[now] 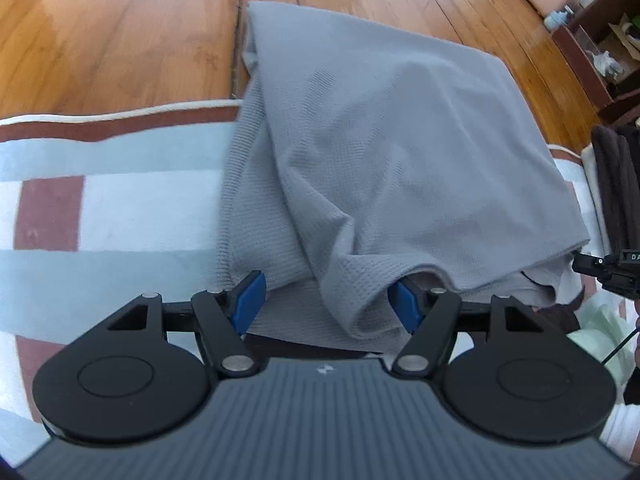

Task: Fold clothes
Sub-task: 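Lift the hem with both grippers and fold it over toward the collar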

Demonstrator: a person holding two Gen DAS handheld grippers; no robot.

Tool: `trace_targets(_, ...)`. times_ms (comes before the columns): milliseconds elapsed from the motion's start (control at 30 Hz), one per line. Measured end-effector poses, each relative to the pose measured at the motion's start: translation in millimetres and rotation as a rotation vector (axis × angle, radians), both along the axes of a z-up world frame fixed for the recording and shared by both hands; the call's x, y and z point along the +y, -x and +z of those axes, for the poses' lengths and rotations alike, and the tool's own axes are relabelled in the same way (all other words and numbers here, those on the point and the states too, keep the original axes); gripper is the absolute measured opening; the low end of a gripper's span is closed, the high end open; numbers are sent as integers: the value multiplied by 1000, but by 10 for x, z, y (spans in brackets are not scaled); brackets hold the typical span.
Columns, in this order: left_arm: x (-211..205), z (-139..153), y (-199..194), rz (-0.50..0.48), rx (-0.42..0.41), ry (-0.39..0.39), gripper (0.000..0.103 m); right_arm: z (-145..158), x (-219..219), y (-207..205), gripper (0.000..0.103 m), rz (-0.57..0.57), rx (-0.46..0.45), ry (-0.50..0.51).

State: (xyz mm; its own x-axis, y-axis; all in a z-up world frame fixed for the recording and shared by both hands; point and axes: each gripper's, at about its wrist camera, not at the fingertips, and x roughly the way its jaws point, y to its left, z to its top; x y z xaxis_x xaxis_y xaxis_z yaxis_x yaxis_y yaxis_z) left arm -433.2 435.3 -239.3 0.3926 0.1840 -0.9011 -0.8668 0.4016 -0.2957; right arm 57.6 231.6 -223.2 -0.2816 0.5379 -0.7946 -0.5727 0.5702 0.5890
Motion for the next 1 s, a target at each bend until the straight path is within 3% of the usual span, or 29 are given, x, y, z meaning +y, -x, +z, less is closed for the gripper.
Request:
trace_targets(67, -23, 5, -48, -31, 25, -14, 67, 78, 72, 80, 13, 77, -70, 14)
trace_targets(167, -57, -12, -135, -71, 64, -30, 67, 268, 157, 225, 15, 184, -201, -45)
trace_targets(200, -59, -27, -157, -76, 81, -31, 67, 323, 174, 228, 23, 191, -210, -80)
trace_targets(233, -61, -40, -177, -80, 96, -33, 67, 373, 168, 226, 43, 189, -208, -114)
trace_targets(267, -63, -48, -190, -83, 105, -32, 67, 389, 149, 220, 51, 177, -202, -137)
trace_targets(300, -62, -52, -185, -82, 104, -28, 67, 393, 150, 199, 56, 162, -189, -157)
trace_targets(367, -60, -55, -173, -80, 101, -24, 65, 354, 191, 139, 56, 160, -154, -167)
trace_targets(400, -70, -32, -157, -74, 98, -38, 60, 320, 241, 150, 56, 165, -150, -165)
trace_targets(433, -82, -6, -142, -70, 94, -54, 40, 287, 264, 136, 56, 169, -153, -161)
trace_targets(500, -126, 76, -129, -84, 73, -98, 14, 238, 274, 134, 56, 168, -154, -148)
trace_targets(600, -197, 168, -148, -118, 68, -153, 15, 212, 277, 113, 55, 184, -150, -158)
trace_targets(633, -207, 165, -170, -126, 88, -162, 15, 193, 293, 127, 51, 193, -166, -162)
trace_targets(667, -199, 136, -197, -134, 110, -154, 16, 197, 312, 142, 45, 204, -184, -162)
trace_targets(700, -187, 102, -223, -141, 129, -140, 28, 227, 327, 174, 26, 225, -214, -153)
trace_targets(733, -154, 38, -244, -149, 139, -96, 61, 258, 341, 207, 18, 246, -244, -144)
trace_targets(767, -112, -37, -252, -158, 128, -41, 77, 287, 356, 240, 17, 267, -274, -135)
trace_targets(800, -72, -110, -232, -160, 99, 9, 80, 304, 364, 279, 15, 288, -306, -131)
trace_targets(867, -59, -85, -194, -143, 86, -10, 56, 336, 380, 355, 15, 330, -370, -124)
trace_targets(900, -68, -30, -182, -139, 85, -41, 15, 340, 374, 374, 14, 330, -382, -128)
trace_targets(1000, -169, 278, -73, -114, 65, -162, 10, 405, 322, 323, 10, 321, -356, -167)
